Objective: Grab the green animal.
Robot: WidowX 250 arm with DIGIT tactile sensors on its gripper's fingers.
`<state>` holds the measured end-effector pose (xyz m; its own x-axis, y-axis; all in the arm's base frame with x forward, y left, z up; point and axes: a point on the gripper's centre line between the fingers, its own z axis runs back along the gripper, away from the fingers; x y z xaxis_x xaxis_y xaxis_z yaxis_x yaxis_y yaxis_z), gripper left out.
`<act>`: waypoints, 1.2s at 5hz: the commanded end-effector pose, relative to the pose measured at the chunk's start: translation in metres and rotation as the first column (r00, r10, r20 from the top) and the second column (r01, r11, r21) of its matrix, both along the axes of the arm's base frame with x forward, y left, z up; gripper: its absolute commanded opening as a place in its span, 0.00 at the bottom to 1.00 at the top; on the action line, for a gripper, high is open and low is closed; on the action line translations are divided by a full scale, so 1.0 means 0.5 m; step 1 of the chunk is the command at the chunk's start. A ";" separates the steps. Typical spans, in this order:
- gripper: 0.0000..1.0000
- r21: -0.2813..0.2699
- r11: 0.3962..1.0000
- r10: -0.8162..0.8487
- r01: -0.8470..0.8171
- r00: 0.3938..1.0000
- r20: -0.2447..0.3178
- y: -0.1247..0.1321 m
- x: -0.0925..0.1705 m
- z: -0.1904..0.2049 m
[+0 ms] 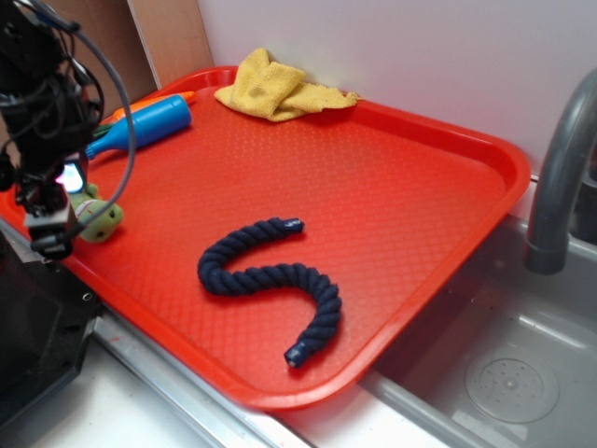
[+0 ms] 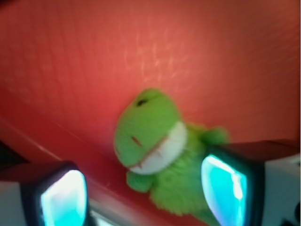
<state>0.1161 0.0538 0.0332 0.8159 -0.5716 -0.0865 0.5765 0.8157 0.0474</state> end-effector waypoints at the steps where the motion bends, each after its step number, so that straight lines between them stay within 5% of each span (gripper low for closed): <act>1: 0.99 0.019 1.000 -0.002 0.004 0.996 -0.088 0.025 0.046 -0.061; 2: 0.00 0.026 1.000 0.014 -0.012 0.995 -0.097 0.025 0.063 -0.058; 3: 0.00 -0.018 0.999 0.032 -0.034 0.996 -0.086 0.027 0.115 -0.003; 5: 0.00 -0.010 0.979 0.204 -0.204 0.979 0.010 -0.005 0.202 0.168; 6: 0.00 -0.022 0.951 0.309 -0.309 0.951 -0.023 -0.032 0.224 0.229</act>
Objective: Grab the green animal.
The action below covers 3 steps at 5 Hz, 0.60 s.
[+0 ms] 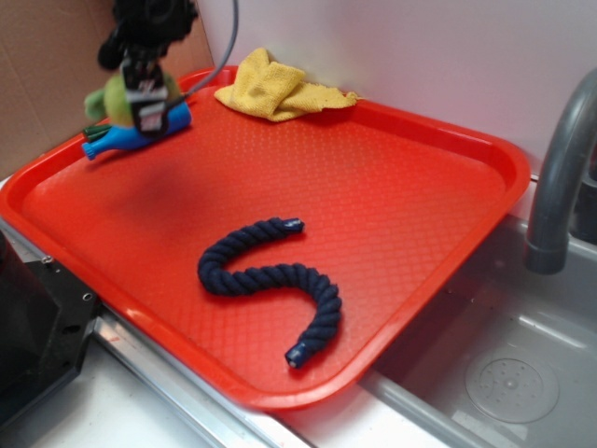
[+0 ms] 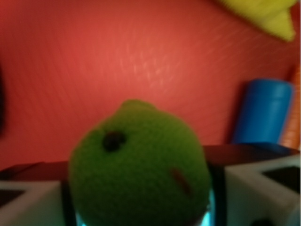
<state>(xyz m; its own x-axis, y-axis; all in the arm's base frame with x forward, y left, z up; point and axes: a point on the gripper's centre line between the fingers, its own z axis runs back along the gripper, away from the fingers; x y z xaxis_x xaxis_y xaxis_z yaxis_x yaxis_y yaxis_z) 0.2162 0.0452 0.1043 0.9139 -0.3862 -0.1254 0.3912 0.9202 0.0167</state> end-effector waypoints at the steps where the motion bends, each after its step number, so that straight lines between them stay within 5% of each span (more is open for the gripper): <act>1: 0.00 0.028 0.971 0.236 -0.239 0.968 0.081 -0.049 0.011 0.146; 2: 0.00 -0.016 0.953 0.302 -0.303 0.943 0.137 -0.062 -0.024 0.180; 3: 0.00 -0.054 0.936 0.351 -0.347 0.927 0.133 -0.042 -0.038 0.178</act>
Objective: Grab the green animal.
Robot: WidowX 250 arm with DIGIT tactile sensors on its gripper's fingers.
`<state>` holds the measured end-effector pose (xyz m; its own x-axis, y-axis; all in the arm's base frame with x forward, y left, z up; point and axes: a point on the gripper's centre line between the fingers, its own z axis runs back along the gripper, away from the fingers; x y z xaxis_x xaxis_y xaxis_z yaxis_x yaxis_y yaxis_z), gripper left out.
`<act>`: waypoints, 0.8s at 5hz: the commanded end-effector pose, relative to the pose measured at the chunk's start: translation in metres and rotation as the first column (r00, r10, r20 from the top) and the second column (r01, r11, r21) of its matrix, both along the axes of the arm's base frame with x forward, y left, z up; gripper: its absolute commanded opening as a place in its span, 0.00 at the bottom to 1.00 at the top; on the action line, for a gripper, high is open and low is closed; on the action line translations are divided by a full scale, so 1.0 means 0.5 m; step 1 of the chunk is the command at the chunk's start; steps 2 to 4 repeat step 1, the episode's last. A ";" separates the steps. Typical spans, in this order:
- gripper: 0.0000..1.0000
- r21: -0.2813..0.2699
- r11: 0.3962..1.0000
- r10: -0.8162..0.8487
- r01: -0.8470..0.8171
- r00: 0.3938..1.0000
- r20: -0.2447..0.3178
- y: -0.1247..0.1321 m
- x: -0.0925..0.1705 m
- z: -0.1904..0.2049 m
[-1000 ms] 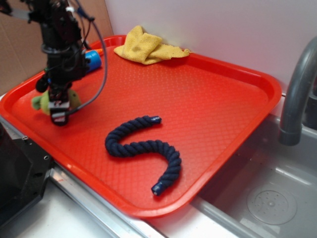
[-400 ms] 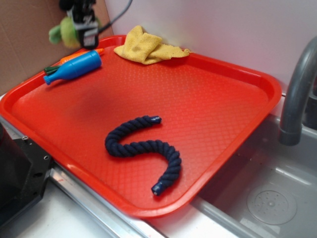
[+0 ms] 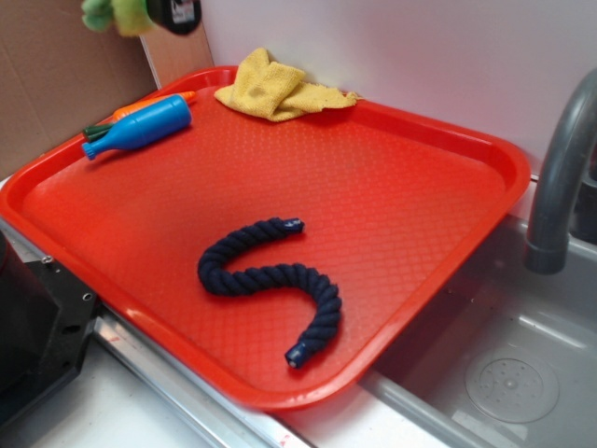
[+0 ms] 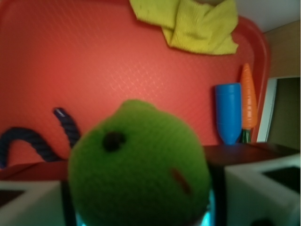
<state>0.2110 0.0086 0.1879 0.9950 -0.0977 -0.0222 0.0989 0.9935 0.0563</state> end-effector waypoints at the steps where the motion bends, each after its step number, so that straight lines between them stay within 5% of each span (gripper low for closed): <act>1: 0.00 -0.050 0.994 0.101 -0.099 0.995 0.026 0.044 -0.049 0.008; 4: 0.00 -0.050 0.994 0.101 -0.099 0.995 0.026 0.044 -0.049 0.008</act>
